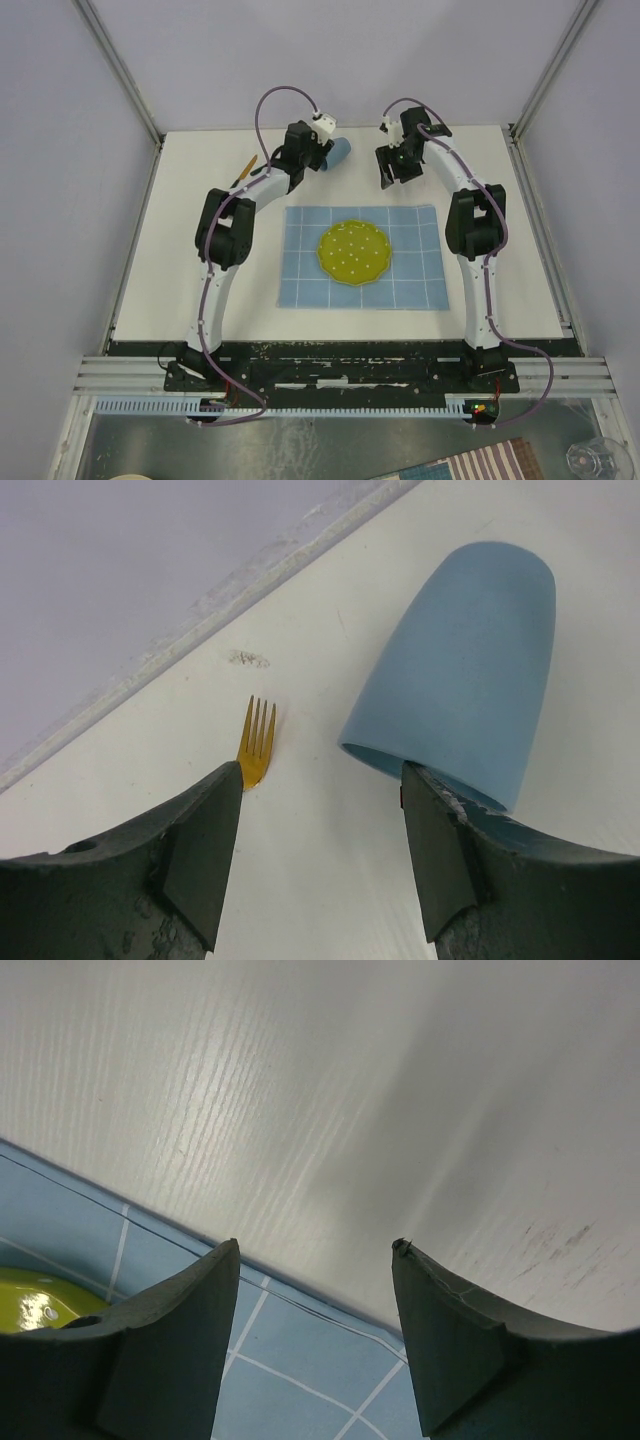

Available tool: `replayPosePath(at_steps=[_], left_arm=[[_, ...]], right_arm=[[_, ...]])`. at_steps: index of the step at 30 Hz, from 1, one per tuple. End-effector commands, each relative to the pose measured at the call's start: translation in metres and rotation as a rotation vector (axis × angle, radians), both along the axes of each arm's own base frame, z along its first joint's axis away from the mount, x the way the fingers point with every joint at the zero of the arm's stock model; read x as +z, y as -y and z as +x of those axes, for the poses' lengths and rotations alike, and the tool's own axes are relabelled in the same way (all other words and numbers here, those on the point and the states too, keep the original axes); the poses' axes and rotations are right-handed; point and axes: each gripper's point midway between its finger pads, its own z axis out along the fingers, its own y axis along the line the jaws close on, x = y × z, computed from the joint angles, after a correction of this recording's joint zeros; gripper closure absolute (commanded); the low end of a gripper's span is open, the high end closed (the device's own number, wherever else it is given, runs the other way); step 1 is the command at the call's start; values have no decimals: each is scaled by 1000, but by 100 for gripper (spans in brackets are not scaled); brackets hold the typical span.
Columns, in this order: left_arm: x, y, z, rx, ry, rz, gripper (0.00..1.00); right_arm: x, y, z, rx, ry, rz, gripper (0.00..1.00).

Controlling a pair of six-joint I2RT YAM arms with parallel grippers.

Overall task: Set the dinner table for one person
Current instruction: Pick up the cup at the center of the board.

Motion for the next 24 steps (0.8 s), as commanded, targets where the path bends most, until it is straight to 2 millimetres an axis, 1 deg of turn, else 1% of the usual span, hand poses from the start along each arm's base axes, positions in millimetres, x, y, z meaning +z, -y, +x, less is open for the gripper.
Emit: replayPosePath(at_steps=[1,3,7,9,11,12,13,16,17,18,22,24], left_arm=[[15,21,20,-17,73,-116,29],[9,26,22,-32,61,-133,30],[5,36,28,-60,61,-163,31],[5,39,31,-61,65,-173,35],[4,40,33,-62,65,-184,42],[4,42,33,-64,66,-191,52],[6,43,34,-67,67,-199,56],[10,44,34,-68,71,-206,83],[11,42,34,-60,73,-207,91],[11,41,34,-53,72,-203,96],[14,30,32,-4,63,-176,97],[18,28,29,3,50,-171,97]], right_arm=[[24,-3,7,-4,61,26,29],[23,-2,6,-5,59,24,30],[23,-2,5,-6,58,24,30],[23,-2,6,-6,61,25,29],[24,-2,6,-8,62,23,29],[23,-2,5,-9,58,23,29],[23,-2,5,-10,59,23,29],[23,-1,5,-11,59,23,29],[22,-2,4,-12,58,23,29],[22,-2,4,-13,57,24,29],[22,-2,5,-19,58,28,30],[23,-3,5,-20,60,31,29]])
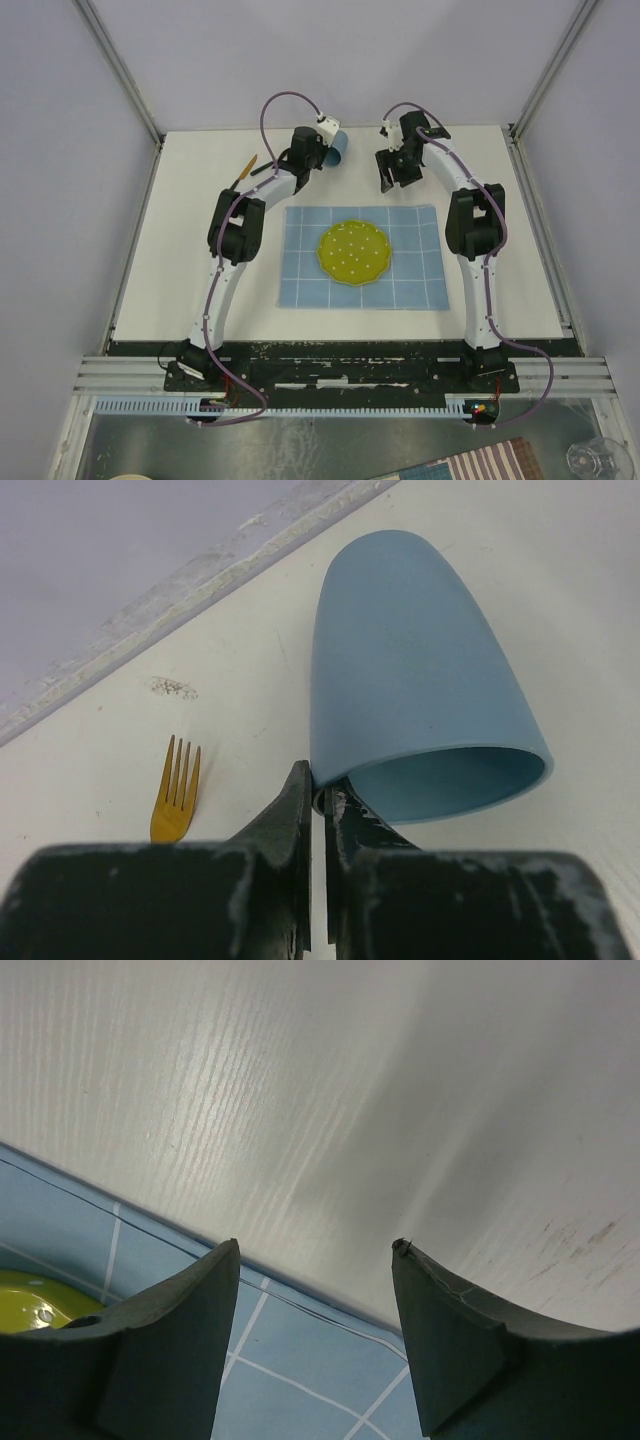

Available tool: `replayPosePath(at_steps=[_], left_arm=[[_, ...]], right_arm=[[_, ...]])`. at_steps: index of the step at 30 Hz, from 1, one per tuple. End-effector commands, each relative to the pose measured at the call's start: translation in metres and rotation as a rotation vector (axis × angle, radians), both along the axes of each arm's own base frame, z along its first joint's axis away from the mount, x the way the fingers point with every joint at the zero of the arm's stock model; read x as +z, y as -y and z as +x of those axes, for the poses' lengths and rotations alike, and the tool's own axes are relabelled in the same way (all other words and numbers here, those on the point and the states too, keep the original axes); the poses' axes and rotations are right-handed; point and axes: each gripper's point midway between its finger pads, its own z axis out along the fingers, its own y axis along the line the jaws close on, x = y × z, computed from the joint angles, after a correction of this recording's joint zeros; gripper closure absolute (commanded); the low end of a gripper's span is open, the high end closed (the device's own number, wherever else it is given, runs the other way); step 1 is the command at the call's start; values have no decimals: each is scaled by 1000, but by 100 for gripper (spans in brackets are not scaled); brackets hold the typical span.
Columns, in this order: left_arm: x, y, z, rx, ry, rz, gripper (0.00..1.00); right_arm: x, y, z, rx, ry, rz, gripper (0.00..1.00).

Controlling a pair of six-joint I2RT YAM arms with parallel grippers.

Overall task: Set the dinner table for one person
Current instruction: Pick up the cup at the center of the board.

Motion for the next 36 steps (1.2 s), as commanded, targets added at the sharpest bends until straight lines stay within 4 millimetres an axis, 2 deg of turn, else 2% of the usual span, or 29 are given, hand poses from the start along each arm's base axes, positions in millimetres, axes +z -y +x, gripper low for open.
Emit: replayPosePath(at_steps=[1,11,13,16,17,19,22,27,30,36], left_arm=[[53,-2,4,47,53,-54,97],[107,6,-26,30,-105,-174,97],[118,5,-37,30,-154,-193,97],[123,10,-57,8,-224,-209,97],[136,11,-64,3,-222,-214,97],[143,12,-76,6,-249,-216,97],[138,19,-95,-10,-305,-207,97],[131,34,-121,-41,-372,-201,97],[131,50,-137,-91,-431,-218,97],[129,76,-169,-142,-521,-200,97]], right_arm=[[34,-4,11,-9,86,30,29],[39,-3,9,-19,93,33,29],[43,-3,8,-22,99,39,30],[53,-7,9,-24,116,59,29],[59,-9,10,-19,127,69,29],[72,-13,13,-3,154,88,29],[101,-19,18,14,219,96,26],[147,-25,25,21,340,67,11],[174,-35,22,34,394,88,10],[207,-36,8,22,439,97,10]])
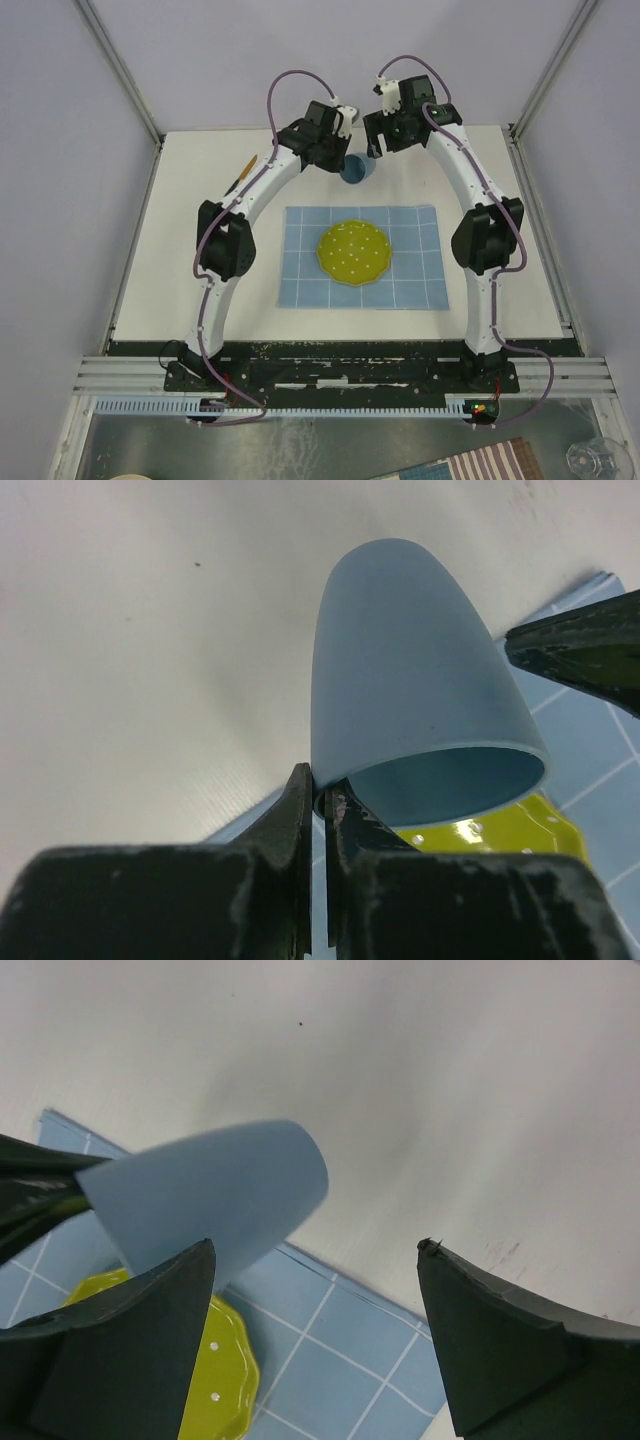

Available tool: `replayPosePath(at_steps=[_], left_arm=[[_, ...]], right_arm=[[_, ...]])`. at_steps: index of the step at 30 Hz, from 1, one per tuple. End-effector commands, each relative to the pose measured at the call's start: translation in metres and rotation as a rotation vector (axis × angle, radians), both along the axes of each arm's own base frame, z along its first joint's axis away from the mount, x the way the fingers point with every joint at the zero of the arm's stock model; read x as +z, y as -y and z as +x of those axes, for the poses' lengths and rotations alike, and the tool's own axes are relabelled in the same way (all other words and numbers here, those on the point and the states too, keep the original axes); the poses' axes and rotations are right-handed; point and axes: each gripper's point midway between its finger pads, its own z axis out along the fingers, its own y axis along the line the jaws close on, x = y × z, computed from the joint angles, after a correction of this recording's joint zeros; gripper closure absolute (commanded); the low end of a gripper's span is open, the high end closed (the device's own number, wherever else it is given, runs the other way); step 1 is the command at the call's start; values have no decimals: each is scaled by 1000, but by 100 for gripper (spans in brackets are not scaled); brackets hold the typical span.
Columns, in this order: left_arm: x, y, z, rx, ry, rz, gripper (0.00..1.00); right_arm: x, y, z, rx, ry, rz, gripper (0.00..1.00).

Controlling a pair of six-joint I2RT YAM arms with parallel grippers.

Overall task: Set the dinner table for one person
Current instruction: Pick up the cup at the center of the board.

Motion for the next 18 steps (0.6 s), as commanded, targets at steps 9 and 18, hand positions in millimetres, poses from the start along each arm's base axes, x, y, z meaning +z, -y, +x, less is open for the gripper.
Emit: replayPosePath(at_steps=[9,18], left_arm=[[17,37,-39,-69,-72,-67,97],[15,31,-31,-58,-36,-23,97]], right_arm=[[72,-5,-31,13,109,70,11],[61,1,-79,63,0,54,17]])
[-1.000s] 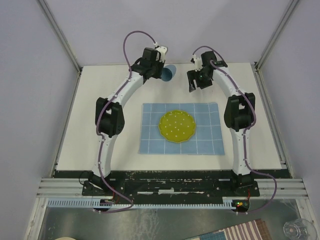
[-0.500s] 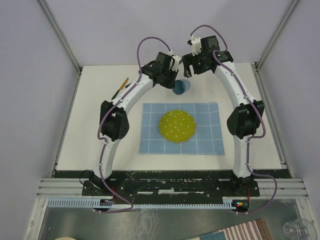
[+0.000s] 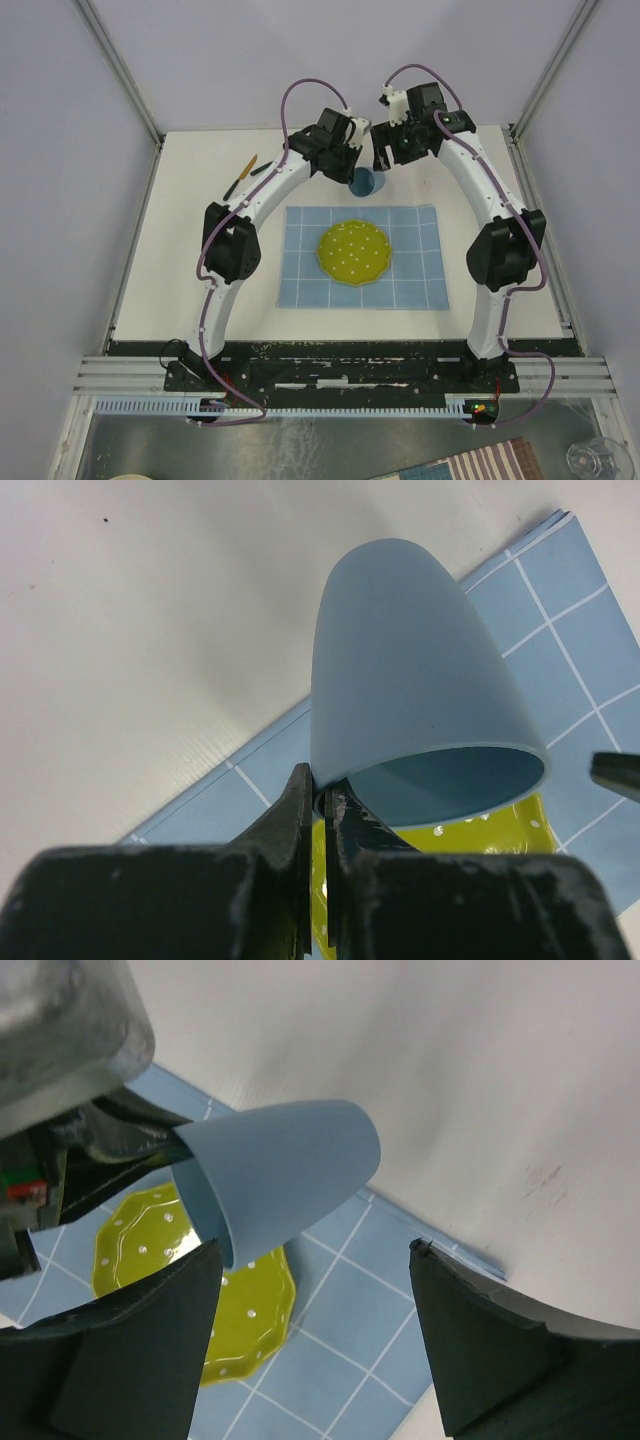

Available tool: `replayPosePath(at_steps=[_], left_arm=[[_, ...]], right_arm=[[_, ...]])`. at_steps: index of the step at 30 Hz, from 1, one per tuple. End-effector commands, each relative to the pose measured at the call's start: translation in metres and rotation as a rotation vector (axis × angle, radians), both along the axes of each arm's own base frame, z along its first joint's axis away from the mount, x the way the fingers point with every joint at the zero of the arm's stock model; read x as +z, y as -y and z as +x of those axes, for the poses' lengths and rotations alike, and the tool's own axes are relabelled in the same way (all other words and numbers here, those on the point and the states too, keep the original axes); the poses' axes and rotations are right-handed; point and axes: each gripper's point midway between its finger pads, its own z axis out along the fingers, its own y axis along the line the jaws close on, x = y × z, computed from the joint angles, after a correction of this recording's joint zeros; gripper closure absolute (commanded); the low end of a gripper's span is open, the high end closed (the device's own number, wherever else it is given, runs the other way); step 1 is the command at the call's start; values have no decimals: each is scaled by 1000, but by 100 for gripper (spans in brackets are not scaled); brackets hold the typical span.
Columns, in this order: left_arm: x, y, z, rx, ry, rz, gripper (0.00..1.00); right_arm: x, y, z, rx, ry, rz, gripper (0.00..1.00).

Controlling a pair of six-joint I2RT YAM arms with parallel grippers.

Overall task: Set the dinner table for one person
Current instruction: Pick up the cup at the center of the board.

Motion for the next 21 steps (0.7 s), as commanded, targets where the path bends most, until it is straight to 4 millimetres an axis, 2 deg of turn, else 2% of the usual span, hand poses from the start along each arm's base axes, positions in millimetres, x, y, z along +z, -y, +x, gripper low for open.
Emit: replayPosePath(at_steps=[1,4,9,16,21], left_arm=[[22,1,10,17,55,-33,97],[19,3,10,20,47,-35,97],[27,7,14,31,61,-59,97],[34,9,15,30,71,-78,97],[38,14,12,20,61,-105,97]], right_arm=[[33,-1,-27,42,29,32,18],[32,-3,-32,41,29,51,17],[21,-11,-33,54,-2,59,18],[-8,-28,-28,82,-59,56,18],[-26,-39,-22,99,-82,41,22]])
